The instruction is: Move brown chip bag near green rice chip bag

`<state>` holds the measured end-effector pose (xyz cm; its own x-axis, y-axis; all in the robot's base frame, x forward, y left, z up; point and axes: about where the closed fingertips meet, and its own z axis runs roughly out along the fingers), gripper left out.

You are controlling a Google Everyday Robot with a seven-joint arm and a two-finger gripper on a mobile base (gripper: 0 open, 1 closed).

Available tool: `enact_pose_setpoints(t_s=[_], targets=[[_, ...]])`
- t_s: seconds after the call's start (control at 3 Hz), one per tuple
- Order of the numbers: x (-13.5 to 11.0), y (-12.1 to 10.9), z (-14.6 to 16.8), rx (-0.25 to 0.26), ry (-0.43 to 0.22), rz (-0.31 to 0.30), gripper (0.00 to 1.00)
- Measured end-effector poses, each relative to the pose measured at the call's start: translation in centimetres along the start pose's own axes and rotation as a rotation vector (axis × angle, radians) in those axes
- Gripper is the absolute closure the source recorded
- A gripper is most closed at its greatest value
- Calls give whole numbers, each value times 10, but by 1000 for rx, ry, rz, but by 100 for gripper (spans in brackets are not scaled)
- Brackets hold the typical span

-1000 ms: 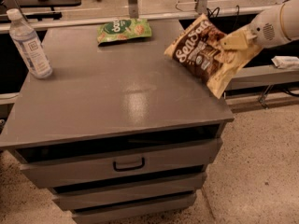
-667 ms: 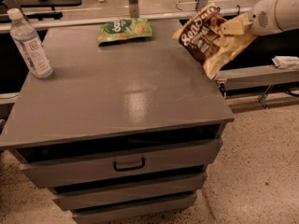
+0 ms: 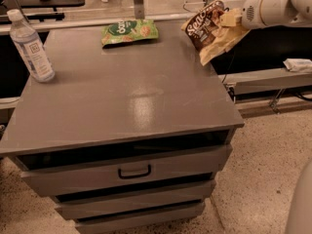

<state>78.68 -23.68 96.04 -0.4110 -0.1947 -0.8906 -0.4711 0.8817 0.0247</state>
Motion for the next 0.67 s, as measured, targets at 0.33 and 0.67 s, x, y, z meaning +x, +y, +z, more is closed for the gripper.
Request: enact_pose_setpoints(t_s=[0.33, 0.67], targets=[[-5, 4, 40, -8, -11, 38, 100], [-4, 13, 76, -24, -15, 69, 100]])
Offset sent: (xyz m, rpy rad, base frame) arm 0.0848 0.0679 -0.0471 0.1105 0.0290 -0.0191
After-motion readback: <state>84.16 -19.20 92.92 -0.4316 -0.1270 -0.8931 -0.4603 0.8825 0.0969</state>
